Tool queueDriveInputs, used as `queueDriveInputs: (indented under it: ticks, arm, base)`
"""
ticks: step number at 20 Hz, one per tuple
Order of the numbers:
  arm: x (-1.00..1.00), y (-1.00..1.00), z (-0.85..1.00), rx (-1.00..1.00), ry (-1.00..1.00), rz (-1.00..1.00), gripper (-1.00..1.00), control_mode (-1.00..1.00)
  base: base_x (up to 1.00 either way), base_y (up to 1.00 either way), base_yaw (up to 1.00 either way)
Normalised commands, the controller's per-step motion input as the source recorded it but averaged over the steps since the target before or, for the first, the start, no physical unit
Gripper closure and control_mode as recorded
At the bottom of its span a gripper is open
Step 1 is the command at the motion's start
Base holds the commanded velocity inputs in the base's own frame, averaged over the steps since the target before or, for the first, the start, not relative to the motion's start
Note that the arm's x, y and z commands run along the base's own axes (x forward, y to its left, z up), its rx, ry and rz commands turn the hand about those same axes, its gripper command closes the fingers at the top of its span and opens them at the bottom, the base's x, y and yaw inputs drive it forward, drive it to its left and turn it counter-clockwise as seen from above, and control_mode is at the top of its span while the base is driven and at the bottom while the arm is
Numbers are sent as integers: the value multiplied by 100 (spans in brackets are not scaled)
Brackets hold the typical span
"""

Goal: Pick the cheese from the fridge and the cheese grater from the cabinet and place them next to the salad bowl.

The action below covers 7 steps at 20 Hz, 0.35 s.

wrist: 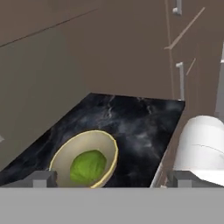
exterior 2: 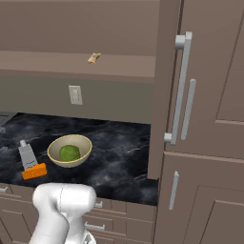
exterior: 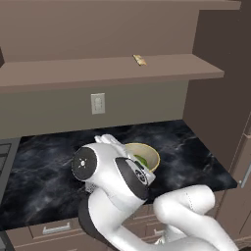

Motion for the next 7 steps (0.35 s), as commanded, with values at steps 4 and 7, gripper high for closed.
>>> queueDriveInputs:
  ticks: [4,7]
  arm:
    - [-80,-73,66,0,2,0,-100,-100]
    - [-69,-79,60,0,5,0,-100,-100]
  base:
    - [0,0,0]
    - [0,0,0]
